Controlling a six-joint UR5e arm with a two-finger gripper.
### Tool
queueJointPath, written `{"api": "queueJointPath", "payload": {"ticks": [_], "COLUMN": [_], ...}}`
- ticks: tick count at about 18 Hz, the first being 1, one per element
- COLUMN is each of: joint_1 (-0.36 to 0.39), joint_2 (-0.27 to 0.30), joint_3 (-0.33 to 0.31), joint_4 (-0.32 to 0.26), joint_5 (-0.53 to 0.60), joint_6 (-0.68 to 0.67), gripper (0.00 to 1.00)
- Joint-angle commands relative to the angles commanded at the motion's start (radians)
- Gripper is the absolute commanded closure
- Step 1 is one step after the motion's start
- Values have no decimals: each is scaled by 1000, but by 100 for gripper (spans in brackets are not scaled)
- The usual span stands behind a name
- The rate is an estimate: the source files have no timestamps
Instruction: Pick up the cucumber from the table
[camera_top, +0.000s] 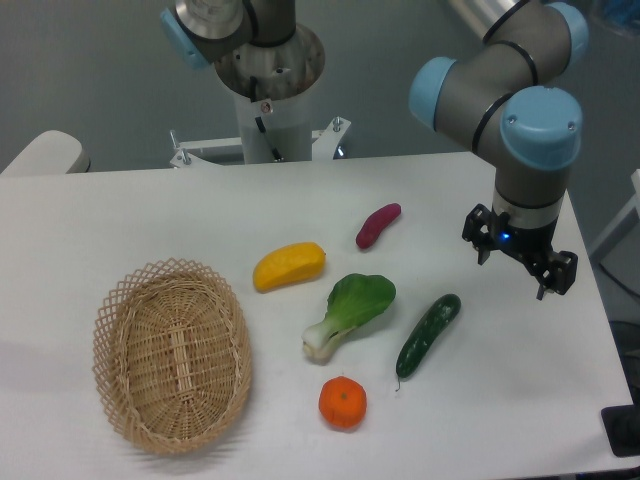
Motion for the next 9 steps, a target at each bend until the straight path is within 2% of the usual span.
{"api": "queueJointPath", "payload": {"ticks": [9], "joint_1": [-9], "joint_2": [-9], "joint_3": [-14], "joint_4": [5], "joint_5": [-6], "joint_6": [-23], "gripper": [0]}}
